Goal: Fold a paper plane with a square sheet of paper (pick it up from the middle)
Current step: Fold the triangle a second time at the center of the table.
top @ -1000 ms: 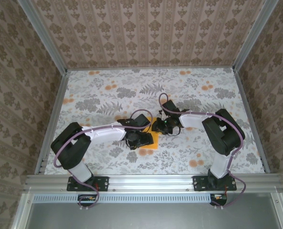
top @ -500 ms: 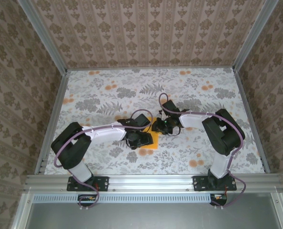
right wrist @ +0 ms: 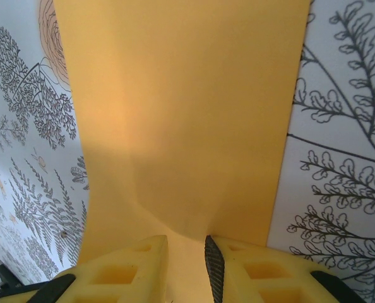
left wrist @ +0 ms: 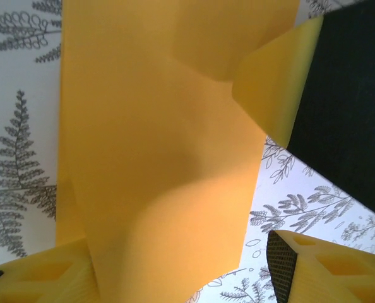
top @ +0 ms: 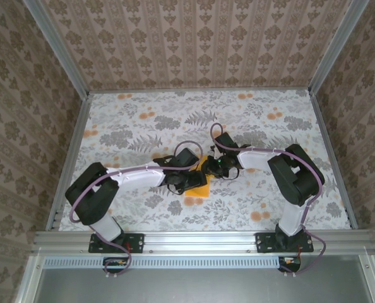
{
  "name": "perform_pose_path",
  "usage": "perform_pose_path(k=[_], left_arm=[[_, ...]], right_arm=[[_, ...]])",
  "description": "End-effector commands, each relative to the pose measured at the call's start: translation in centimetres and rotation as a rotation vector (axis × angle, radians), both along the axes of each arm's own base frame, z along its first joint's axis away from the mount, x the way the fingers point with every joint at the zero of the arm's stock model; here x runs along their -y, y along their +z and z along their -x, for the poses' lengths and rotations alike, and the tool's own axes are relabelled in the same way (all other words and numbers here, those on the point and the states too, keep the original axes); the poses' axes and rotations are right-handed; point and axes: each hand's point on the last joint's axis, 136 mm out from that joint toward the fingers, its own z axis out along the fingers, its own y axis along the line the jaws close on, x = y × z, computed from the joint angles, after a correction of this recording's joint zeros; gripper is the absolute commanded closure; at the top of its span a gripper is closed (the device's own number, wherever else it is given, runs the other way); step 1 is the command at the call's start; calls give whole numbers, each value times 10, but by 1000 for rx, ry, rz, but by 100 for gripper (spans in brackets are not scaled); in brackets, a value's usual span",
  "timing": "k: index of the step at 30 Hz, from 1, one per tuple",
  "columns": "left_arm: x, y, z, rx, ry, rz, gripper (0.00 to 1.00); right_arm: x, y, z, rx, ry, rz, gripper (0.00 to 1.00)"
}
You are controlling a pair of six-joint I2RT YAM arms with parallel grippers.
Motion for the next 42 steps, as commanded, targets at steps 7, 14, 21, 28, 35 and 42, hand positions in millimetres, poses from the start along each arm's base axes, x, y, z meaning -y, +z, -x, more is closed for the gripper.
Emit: perform_pose_path(k=[7, 14, 21, 28, 35, 42], left_arm=[[10, 22, -4, 53, -38, 126, 48], [20, 35, -9, 97, -58, 194, 53], [25, 43, -8, 88, -69, 226, 53], [25, 44, -11, 99, -63, 255, 56], [20, 37, -24, 98, -14, 274, 55], [13, 27, -31, 87, 24, 272, 50]], right_arm=[[30, -48, 22, -99, -27, 160, 73], [32, -48, 22, -105, -32, 165, 74], [36, -48, 22, -107, -40, 165, 75], [36, -47, 21, -109, -41, 160, 76], [27, -38, 19, -115, -36, 94, 76], [15, -13, 13, -100, -35, -41, 75]])
